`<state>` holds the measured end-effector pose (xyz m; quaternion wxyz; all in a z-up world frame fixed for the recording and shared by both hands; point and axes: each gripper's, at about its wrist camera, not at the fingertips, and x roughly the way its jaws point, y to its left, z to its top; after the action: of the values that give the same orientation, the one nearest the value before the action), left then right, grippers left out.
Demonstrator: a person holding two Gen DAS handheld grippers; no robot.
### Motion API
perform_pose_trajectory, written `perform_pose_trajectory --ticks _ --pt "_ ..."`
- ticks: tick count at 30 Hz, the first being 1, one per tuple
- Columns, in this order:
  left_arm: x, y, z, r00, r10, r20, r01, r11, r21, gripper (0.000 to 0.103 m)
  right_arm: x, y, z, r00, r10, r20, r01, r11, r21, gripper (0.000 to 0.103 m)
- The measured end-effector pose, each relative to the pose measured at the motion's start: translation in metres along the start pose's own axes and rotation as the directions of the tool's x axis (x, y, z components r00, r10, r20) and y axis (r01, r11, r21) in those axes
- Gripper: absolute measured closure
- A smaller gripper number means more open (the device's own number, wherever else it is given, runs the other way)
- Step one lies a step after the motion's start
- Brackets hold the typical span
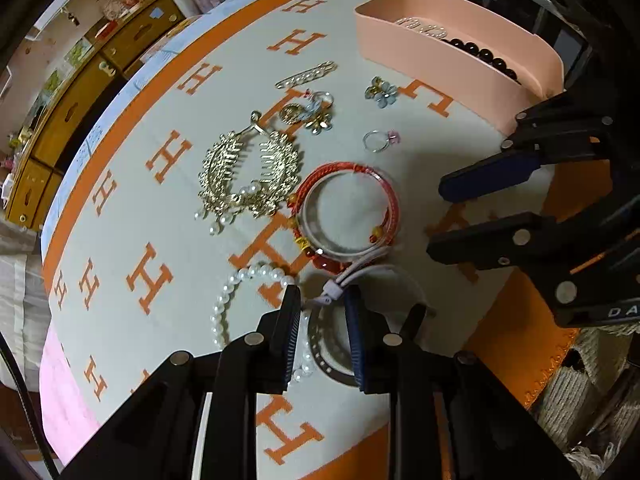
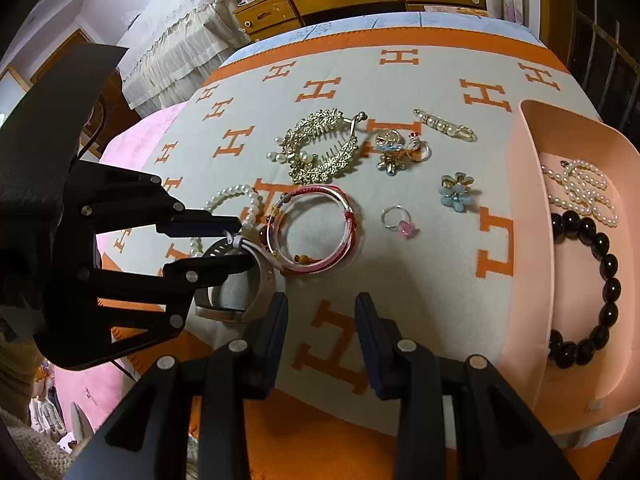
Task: Organize jewelry
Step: 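Grasp the watch strap with the left tool while the right tool grasps the red beaded bangle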
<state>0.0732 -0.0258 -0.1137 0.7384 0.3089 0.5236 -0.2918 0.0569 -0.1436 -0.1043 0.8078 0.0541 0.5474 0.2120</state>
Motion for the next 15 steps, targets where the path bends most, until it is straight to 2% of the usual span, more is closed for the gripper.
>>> perform_pose_trajectory --ticks 4,8,12,15 --pt "-0.004 0.000 -0.002 1.000 -0.002 0.021 0.003 0.999 -0.050 0.088 0.000 -0.002 0.004 1.000 -0.009 0.005 0.009 1.000 0.005 0.068" --pt "-0.018 0.009 -0.014 0.998 -0.013 0.067 0.024 0.986 -0.165 0.094 0.002 -0.005 0.014 1.000 -0.026 0.006 0.026 1.000 0.018 0.068" --pt "-0.037 0.014 -0.035 0.991 -0.028 0.132 0.063 0.959 -0.275 0.095 0.005 -0.008 0.025 1.000 -0.008 -0.003 0.008 0.999 0.031 0.068" --pt "-0.041 0.017 -0.048 0.988 -0.044 0.149 0.092 0.939 -0.332 0.095 0.008 -0.009 0.034 1.000 0.003 -0.011 -0.003 0.999 0.052 0.068"
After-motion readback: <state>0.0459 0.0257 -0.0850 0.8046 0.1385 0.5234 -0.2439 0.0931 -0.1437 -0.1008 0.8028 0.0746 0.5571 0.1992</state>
